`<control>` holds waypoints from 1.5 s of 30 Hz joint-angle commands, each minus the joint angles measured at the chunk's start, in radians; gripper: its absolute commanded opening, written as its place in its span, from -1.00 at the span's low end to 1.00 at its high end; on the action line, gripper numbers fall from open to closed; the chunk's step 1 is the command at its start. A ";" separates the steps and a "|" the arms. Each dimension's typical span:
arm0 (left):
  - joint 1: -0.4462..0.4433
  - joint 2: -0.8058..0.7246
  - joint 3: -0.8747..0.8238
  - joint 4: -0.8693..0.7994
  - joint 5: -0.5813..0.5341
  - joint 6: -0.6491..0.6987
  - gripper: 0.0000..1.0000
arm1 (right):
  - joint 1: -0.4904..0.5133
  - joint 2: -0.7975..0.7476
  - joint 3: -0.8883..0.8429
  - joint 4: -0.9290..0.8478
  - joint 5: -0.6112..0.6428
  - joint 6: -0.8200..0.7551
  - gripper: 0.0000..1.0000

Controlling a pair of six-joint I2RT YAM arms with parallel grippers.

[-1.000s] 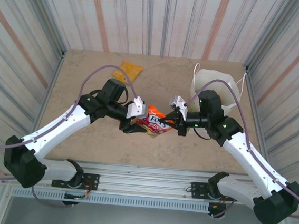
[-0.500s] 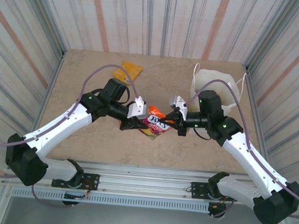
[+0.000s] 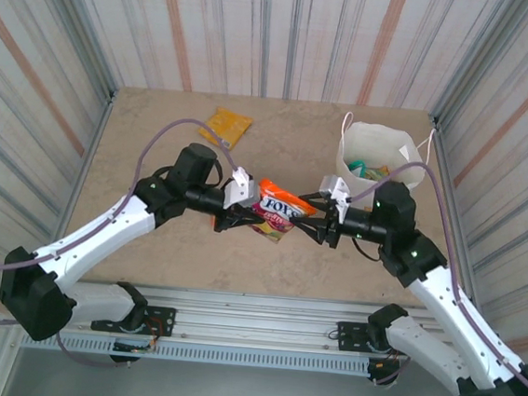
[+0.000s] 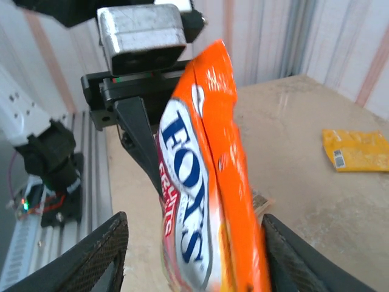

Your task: Place the snacks into the paper bag

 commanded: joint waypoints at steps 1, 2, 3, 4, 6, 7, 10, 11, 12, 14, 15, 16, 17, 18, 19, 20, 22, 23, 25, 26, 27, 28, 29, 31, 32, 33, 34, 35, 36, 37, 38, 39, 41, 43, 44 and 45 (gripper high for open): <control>-0.005 -0.047 -0.021 0.242 0.048 -0.154 -0.66 | -0.012 -0.043 -0.075 0.150 0.052 0.148 0.22; -0.012 -0.049 -0.027 0.277 0.052 -0.169 -0.66 | -0.014 -0.051 -0.097 0.191 0.047 0.177 0.22; -0.019 -0.049 -0.030 0.298 0.053 -0.179 -0.66 | -0.015 -0.054 -0.112 0.219 0.042 0.194 0.23; -0.024 -0.047 -0.029 0.314 0.053 -0.189 -0.66 | -0.015 -0.053 -0.123 0.240 0.033 0.203 0.23; -0.033 -0.040 -0.024 0.330 0.066 -0.204 -0.66 | -0.015 -0.041 -0.118 0.242 0.017 0.207 0.23; -0.037 -0.038 -0.025 0.346 0.071 -0.216 -0.65 | -0.015 -0.033 -0.114 0.246 0.010 0.206 0.24; -0.044 -0.040 -0.043 0.417 0.098 -0.259 -0.65 | -0.018 -0.011 -0.113 0.287 -0.019 0.220 0.24; -0.044 -0.040 -0.050 0.441 0.101 -0.275 -0.65 | -0.017 0.000 -0.112 0.305 -0.038 0.231 0.24; -0.044 -0.039 -0.054 0.455 0.105 -0.284 -0.66 | -0.017 0.007 -0.113 0.320 -0.060 0.240 0.24; -0.045 -0.035 -0.054 0.464 0.109 -0.293 -0.65 | -0.017 0.026 -0.114 0.352 -0.114 0.257 0.22; -0.045 -0.035 -0.054 0.468 0.109 -0.297 -0.65 | -0.017 0.032 -0.114 0.365 -0.132 0.265 0.21; -0.046 -0.035 -0.055 0.476 0.109 -0.302 -0.65 | -0.017 0.037 -0.118 0.378 -0.148 0.274 0.19; -0.047 -0.035 -0.057 0.485 0.109 -0.308 -0.65 | -0.017 0.041 -0.120 0.396 -0.161 0.281 0.16; -0.047 -0.035 -0.057 0.490 0.109 -0.309 -0.65 | -0.017 0.043 -0.124 0.414 -0.170 0.287 0.13; -0.047 -0.034 -0.057 0.492 0.109 -0.312 -0.65 | -0.017 0.044 -0.127 0.435 -0.176 0.295 0.10; -0.047 -0.032 -0.057 0.492 0.111 -0.310 -0.65 | -0.017 0.045 -0.131 0.452 -0.182 0.302 0.06; -0.047 -0.028 -0.052 0.488 0.111 -0.307 -0.65 | -0.017 0.048 -0.135 0.481 -0.188 0.310 -0.04; -0.047 -0.026 -0.051 0.486 0.112 -0.305 -0.64 | -0.017 0.050 -0.140 0.495 -0.191 0.313 -0.09; -0.047 -0.022 -0.046 0.486 0.114 -0.305 -0.64 | -0.017 0.053 -0.143 0.511 -0.198 0.322 -0.21; -0.047 -0.020 -0.045 0.488 0.114 -0.306 -0.64 | -0.017 0.056 -0.141 0.512 -0.203 0.324 -0.25; -0.047 -0.018 -0.042 0.488 0.114 -0.306 -0.64 | -0.017 0.056 -0.141 0.510 -0.206 0.323 -0.29; -0.048 -0.017 -0.039 0.486 0.111 -0.305 -0.63 | -0.017 0.055 -0.141 0.508 -0.205 0.323 -0.34; -0.050 -0.016 -0.037 0.481 0.106 -0.303 -0.59 | -0.017 0.052 -0.140 0.503 -0.200 0.323 -0.39; -0.051 -0.016 -0.031 0.462 0.088 -0.298 -0.47 | -0.017 0.040 -0.136 0.483 -0.186 0.315 -0.50; -0.052 -0.016 -0.027 0.450 0.076 -0.296 -0.40 | -0.019 0.031 -0.133 0.470 -0.172 0.309 -0.55; -0.052 -0.016 -0.025 0.439 0.062 -0.296 -0.33 | -0.018 0.020 -0.131 0.455 -0.160 0.301 -0.59; -0.052 -0.015 -0.019 0.428 0.039 -0.298 -0.24 | -0.018 0.007 -0.126 0.428 -0.145 0.287 -0.64; -0.053 -0.014 -0.014 0.421 0.010 -0.307 -0.15 | -0.020 -0.007 -0.114 0.392 -0.128 0.268 -0.66; -0.053 -0.010 -0.008 0.417 -0.008 -0.314 -0.07 | -0.022 -0.016 -0.101 0.355 -0.114 0.249 -0.68; -0.053 -0.004 0.000 0.416 -0.021 -0.318 0.00 | -0.024 -0.027 -0.080 0.301 -0.098 0.222 -0.69; -0.054 0.003 0.010 0.414 -0.033 -0.319 0.07 | -0.029 -0.037 -0.051 0.241 -0.082 0.193 -0.70; -0.055 0.009 0.019 0.414 -0.046 -0.323 0.12 | -0.034 -0.045 -0.027 0.194 -0.059 0.175 -0.72; -0.060 0.033 0.047 0.414 -0.083 -0.334 0.23 | -0.062 -0.063 0.031 0.098 -0.001 0.144 -0.75; -0.064 0.061 0.081 0.413 -0.124 -0.342 0.29 | -0.107 -0.070 0.089 0.018 0.044 0.128 -0.79; -0.069 0.079 0.101 0.411 -0.153 -0.346 0.32 | -0.137 -0.069 0.123 -0.030 0.073 0.114 -0.80; -0.075 0.091 0.118 0.410 -0.174 -0.346 0.34 | -0.158 -0.066 0.150 -0.069 0.095 0.098 -0.80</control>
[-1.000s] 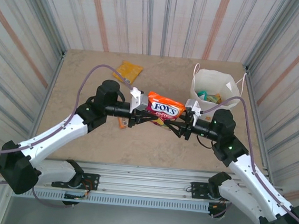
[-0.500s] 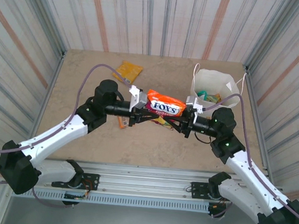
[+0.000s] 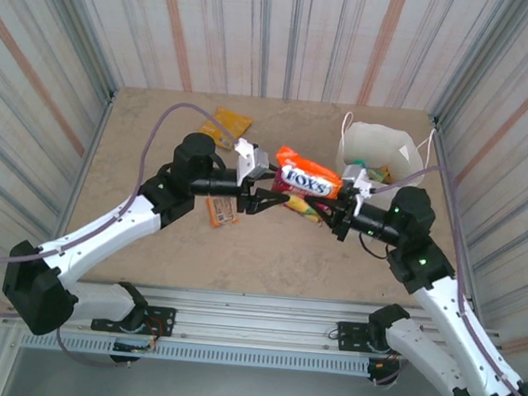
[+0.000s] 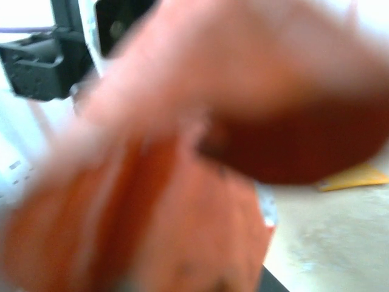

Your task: Place the snacks into the paper bag

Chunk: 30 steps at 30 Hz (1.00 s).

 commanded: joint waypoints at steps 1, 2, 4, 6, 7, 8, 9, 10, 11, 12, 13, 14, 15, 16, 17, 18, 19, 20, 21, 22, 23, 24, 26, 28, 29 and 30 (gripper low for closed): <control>-0.020 0.051 0.082 -0.012 -0.103 -0.016 0.35 | -0.078 -0.018 0.130 -0.176 0.121 -0.090 -0.81; -0.025 0.072 0.105 -0.012 -0.112 -0.015 0.36 | -0.109 -0.011 0.161 -0.209 0.141 -0.102 -0.81; -0.038 0.114 0.155 -0.025 -0.141 -0.015 0.36 | -0.168 0.011 0.216 -0.246 0.162 -0.100 -0.81; -0.053 0.158 0.201 -0.037 -0.178 -0.015 0.37 | -0.227 0.037 0.269 -0.266 0.169 -0.089 -0.81; -0.059 0.183 0.227 -0.041 -0.201 -0.021 0.36 | -0.257 0.053 0.298 -0.272 0.171 -0.078 -0.82; -0.064 0.201 0.248 -0.040 -0.224 -0.029 0.37 | -0.280 0.067 0.321 -0.276 0.172 -0.066 -0.81; -0.067 0.225 0.270 -0.036 -0.241 -0.042 0.36 | -0.307 0.086 0.346 -0.280 0.179 -0.047 -0.80; -0.069 0.247 0.288 -0.030 -0.254 -0.061 0.35 | -0.329 0.103 0.372 -0.283 0.196 -0.022 -0.81; -0.069 0.267 0.309 -0.025 -0.267 -0.080 0.35 | -0.346 0.116 0.393 -0.285 0.212 -0.001 -0.80; -0.069 0.290 0.329 -0.019 -0.271 -0.101 0.34 | -0.365 0.131 0.415 -0.290 0.219 0.016 -0.80; -0.071 0.316 0.356 -0.016 -0.270 -0.117 0.34 | -0.383 0.145 0.435 -0.294 0.221 0.029 -0.80; -0.073 0.335 0.377 -0.014 -0.269 -0.130 0.34 | -0.396 0.154 0.450 -0.297 0.225 0.046 -0.80; -0.078 0.362 0.406 -0.012 -0.268 -0.143 0.33 | -0.410 0.168 0.467 -0.304 0.237 0.064 -0.80; -0.082 0.387 0.433 -0.012 -0.264 -0.154 0.33 | -0.420 0.181 0.486 -0.321 0.245 0.073 -0.81; -0.087 0.408 0.455 -0.012 -0.262 -0.162 0.34 | -0.427 0.194 0.503 -0.345 0.254 0.076 -0.81; -0.093 0.434 0.481 -0.014 -0.261 -0.170 0.34 | -0.432 0.210 0.522 -0.377 0.269 0.075 -0.81; -0.098 0.458 0.505 -0.014 -0.270 -0.179 0.34 | -0.435 0.229 0.541 -0.413 0.288 0.075 -0.80; -0.101 0.478 0.526 -0.015 -0.281 -0.188 0.34 | -0.439 0.243 0.556 -0.444 0.304 0.069 -0.80; -0.105 0.499 0.543 -0.014 -0.290 -0.200 0.34 | -0.441 0.250 0.572 -0.477 0.326 0.066 -0.79; -0.106 0.515 0.559 -0.010 -0.295 -0.211 0.34 | -0.440 0.279 0.586 -0.504 0.344 0.065 -0.79; -0.108 0.535 0.578 -0.006 -0.299 -0.220 0.34 | -0.442 0.296 0.599 -0.532 0.364 0.063 -0.79; -0.110 0.553 0.594 -0.002 -0.305 -0.227 0.33 | -0.443 0.306 0.609 -0.549 0.379 0.059 -0.78; -0.114 0.587 0.630 -0.005 -0.315 -0.233 0.33 | -0.443 0.322 0.615 -0.571 0.399 0.045 -0.78; -0.121 0.622 0.671 -0.023 -0.329 -0.233 0.32 | -0.443 0.336 0.617 -0.589 0.413 0.037 -0.78; -0.124 0.642 0.697 -0.038 -0.342 -0.233 0.31 | -0.442 0.343 0.621 -0.600 0.418 0.033 -0.78; -0.125 0.659 0.718 -0.048 -0.353 -0.235 0.31 | -0.443 0.352 0.625 -0.614 0.420 0.029 -0.77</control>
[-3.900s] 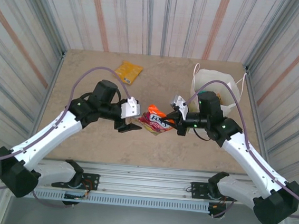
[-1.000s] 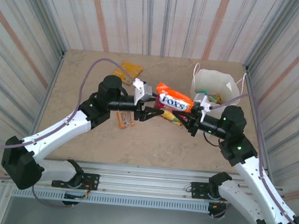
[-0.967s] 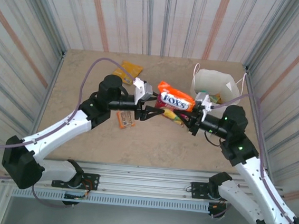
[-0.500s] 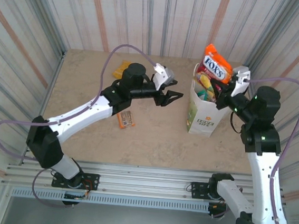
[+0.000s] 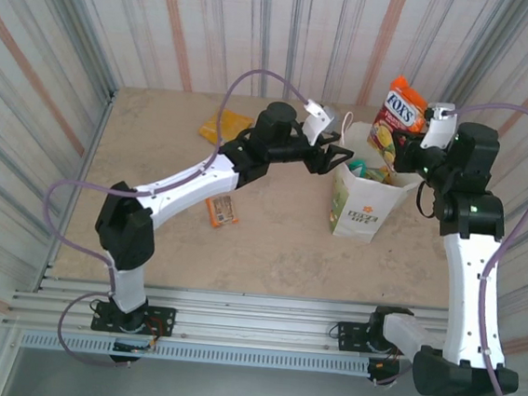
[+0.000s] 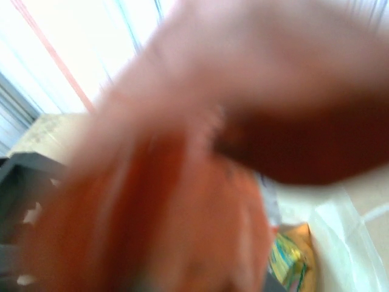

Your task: Place the snacks into the paper bag

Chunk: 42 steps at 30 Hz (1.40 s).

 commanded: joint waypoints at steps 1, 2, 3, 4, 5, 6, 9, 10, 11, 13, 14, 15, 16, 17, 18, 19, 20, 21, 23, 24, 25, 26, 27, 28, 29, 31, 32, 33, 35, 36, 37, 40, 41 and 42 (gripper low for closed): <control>-0.012 0.045 0.087 -0.022 -0.050 -0.027 0.29 | -0.006 0.016 0.050 -0.060 0.044 -0.006 -0.77; -0.011 0.060 0.101 -0.021 -0.053 -0.034 0.25 | -0.007 0.024 0.057 -0.072 0.046 -0.012 -0.77; -0.011 0.072 0.108 -0.015 -0.053 -0.041 0.13 | -0.006 0.032 0.063 -0.086 0.051 -0.016 -0.78; -0.012 0.079 0.110 -0.004 -0.046 -0.043 0.00 | -0.007 0.040 0.072 -0.098 0.054 -0.021 -0.77; -0.012 0.085 0.113 0.012 -0.023 -0.039 -0.14 | -0.007 0.051 0.083 -0.117 0.061 -0.028 -0.77; -0.012 0.088 0.114 0.027 -0.001 -0.035 -0.28 | -0.004 0.064 0.096 -0.141 0.068 -0.034 -0.78; -0.011 0.093 0.118 0.050 0.054 -0.023 -0.75 | -0.001 0.123 0.161 -0.254 0.102 -0.038 -0.78; -0.012 0.090 0.116 0.052 0.060 -0.017 -0.86 | 0.001 0.140 0.181 -0.290 0.112 -0.037 -0.79; -0.012 0.086 0.111 0.054 0.063 -0.013 -0.93 | 0.003 0.159 0.198 -0.319 0.123 -0.037 -0.79; -0.012 0.076 0.098 0.061 0.071 -0.008 -0.99 | 0.011 0.187 0.217 -0.352 0.143 -0.037 -0.79; -0.012 0.070 0.091 0.067 0.076 -0.005 -1.00 | 0.017 0.198 0.224 -0.362 0.157 -0.039 -0.79; -0.013 0.065 0.084 0.074 0.083 -0.003 -1.00 | 0.024 0.210 0.229 -0.369 0.173 -0.041 -0.80; -0.012 0.058 0.078 0.083 0.089 -0.002 -1.00 | 0.031 0.222 0.235 -0.375 0.195 -0.044 -0.80; -0.014 0.052 0.073 0.088 0.093 0.004 -1.00 | 0.040 0.238 0.241 -0.385 0.221 -0.048 -0.80; -0.016 0.046 0.068 0.091 0.094 0.009 -1.00 | 0.048 0.254 0.249 -0.395 0.241 -0.050 -0.80; -0.019 0.041 0.065 0.090 0.095 0.016 -1.00 | 0.058 0.271 0.259 -0.407 0.268 -0.053 -0.80; -0.020 0.037 0.064 0.089 0.095 0.022 -1.00 | 0.068 0.290 0.269 -0.419 0.297 -0.058 -0.81; -0.022 0.035 0.063 0.087 0.094 0.025 -1.00 | 0.078 0.306 0.280 -0.430 0.329 -0.065 -0.81; -0.024 0.031 0.063 0.082 0.099 0.031 -1.00 | 0.100 0.344 0.303 -0.452 0.405 -0.087 -0.82; -0.025 0.030 0.063 0.079 0.100 0.035 -1.00 | 0.104 0.360 0.310 -0.461 0.430 -0.096 -0.82; -0.025 0.030 0.063 0.075 0.099 0.037 -1.00 | 0.106 0.378 0.318 -0.474 0.455 -0.103 -0.81; -0.027 0.028 0.063 0.074 0.100 0.040 -1.00 | 0.107 0.395 0.324 -0.485 0.474 -0.105 -0.81; -0.026 0.028 0.062 0.073 0.100 0.042 -1.00 | 0.106 0.414 0.333 -0.499 0.491 -0.108 -0.81; -0.028 0.026 0.061 0.073 0.100 0.044 -1.00 | 0.106 0.431 0.340 -0.507 0.510 -0.107 -0.80; -0.027 0.025 0.061 0.073 0.101 0.047 -1.00 | 0.104 0.446 0.345 -0.512 0.522 -0.109 -0.80; -0.032 0.022 0.061 0.072 0.100 0.055 -1.00 | 0.098 0.479 0.361 -0.511 0.527 -0.112 -0.79; -0.032 0.021 0.061 0.070 0.100 0.058 -1.00 | 0.095 0.495 0.369 -0.508 0.522 -0.113 -0.79; -0.033 0.019 0.061 0.069 0.099 0.061 -1.00 | 0.094 0.513 0.378 -0.505 0.512 -0.113 -0.79; -0.032 0.017 0.061 0.066 0.100 0.063 -1.00 | 0.094 0.548 0.394 -0.500 0.493 -0.110 -0.78; -0.032 0.015 0.060 0.066 0.098 0.064 -1.00 | 0.093 0.567 0.398 -0.500 0.482 -0.109 -0.77; -0.033 0.013 0.058 0.064 0.095 0.065 -1.00 | 0.095 0.586 0.402 -0.503 0.473 -0.106 -0.77; -0.033 0.008 0.052 0.066 0.094 0.068 -1.00 | 0.099 0.637 0.406 -0.520 0.466 -0.095 -0.74; -0.033 0.008 0.052 0.066 0.094 0.069 -1.00 | 0.100 0.650 0.407 -0.524 0.466 -0.090 -0.73; -0.033 0.007 0.052 0.067 0.094 0.071 -0.99 | 0.101 0.663 0.406 -0.529 0.459 -0.087 -0.72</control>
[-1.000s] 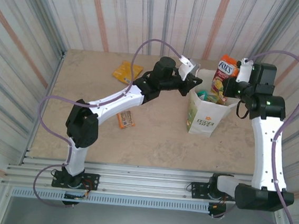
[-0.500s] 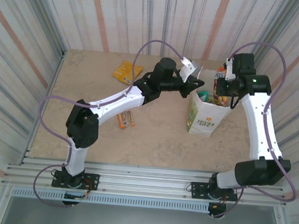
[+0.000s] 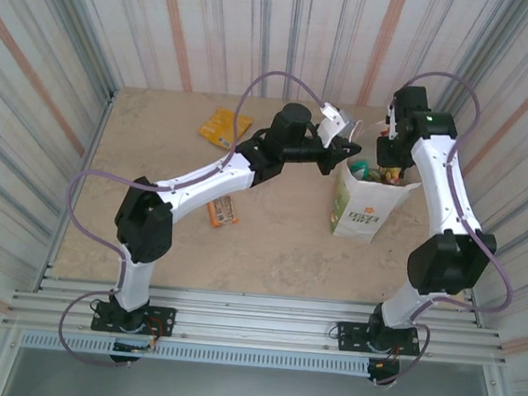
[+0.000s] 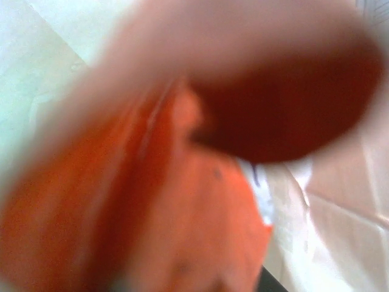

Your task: Place the snacks into the paper bag

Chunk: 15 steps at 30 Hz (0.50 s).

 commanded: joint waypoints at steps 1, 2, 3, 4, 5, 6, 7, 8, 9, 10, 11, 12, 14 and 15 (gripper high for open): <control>-0.010 -0.067 0.000 0.032 0.023 0.029 -0.99 | 0.003 0.043 0.032 -0.033 -0.017 0.004 -0.69; -0.009 -0.066 0.001 0.030 0.023 0.030 -0.98 | 0.006 0.049 0.034 -0.036 -0.041 0.004 -0.63; -0.008 -0.068 0.001 0.027 0.022 0.034 -0.96 | 0.007 0.050 0.034 -0.038 -0.082 0.003 -0.55; -0.010 -0.068 0.002 0.024 0.020 0.035 -0.92 | 0.005 0.047 0.037 -0.040 -0.141 0.002 -0.45; -0.009 -0.069 0.003 0.022 0.017 0.037 -0.87 | 0.004 0.040 0.037 -0.037 -0.192 0.004 -0.38; -0.009 -0.071 0.002 0.020 0.011 0.039 -0.79 | 0.003 0.026 0.034 -0.030 -0.251 0.006 -0.30; -0.010 -0.072 0.000 0.019 0.005 0.039 -0.73 | 0.001 0.012 0.027 -0.018 -0.310 0.009 -0.23; -0.009 -0.074 0.001 0.019 0.002 0.039 -0.70 | -0.003 -0.002 0.020 -0.007 -0.360 0.014 -0.18; -0.010 -0.077 -0.003 0.019 0.000 0.041 -0.69 | -0.008 -0.017 0.011 0.006 -0.416 0.019 -0.14; -0.010 -0.079 -0.005 0.019 0.000 0.041 -0.68 | -0.016 -0.029 0.001 0.017 -0.471 0.025 -0.09; -0.009 -0.081 -0.006 0.019 -0.001 0.043 -0.67 | -0.023 -0.039 -0.005 0.022 -0.510 0.031 -0.05; -0.010 -0.086 -0.008 0.017 -0.004 0.044 -0.66 | -0.033 -0.049 -0.010 0.026 -0.546 0.037 -0.02; -0.010 -0.092 -0.014 0.016 -0.007 0.047 -0.62 | -0.049 -0.068 -0.020 0.033 -0.578 0.050 0.02; -0.009 -0.097 -0.016 0.012 -0.013 0.049 -0.57 | -0.056 -0.079 -0.022 0.036 -0.582 0.056 0.03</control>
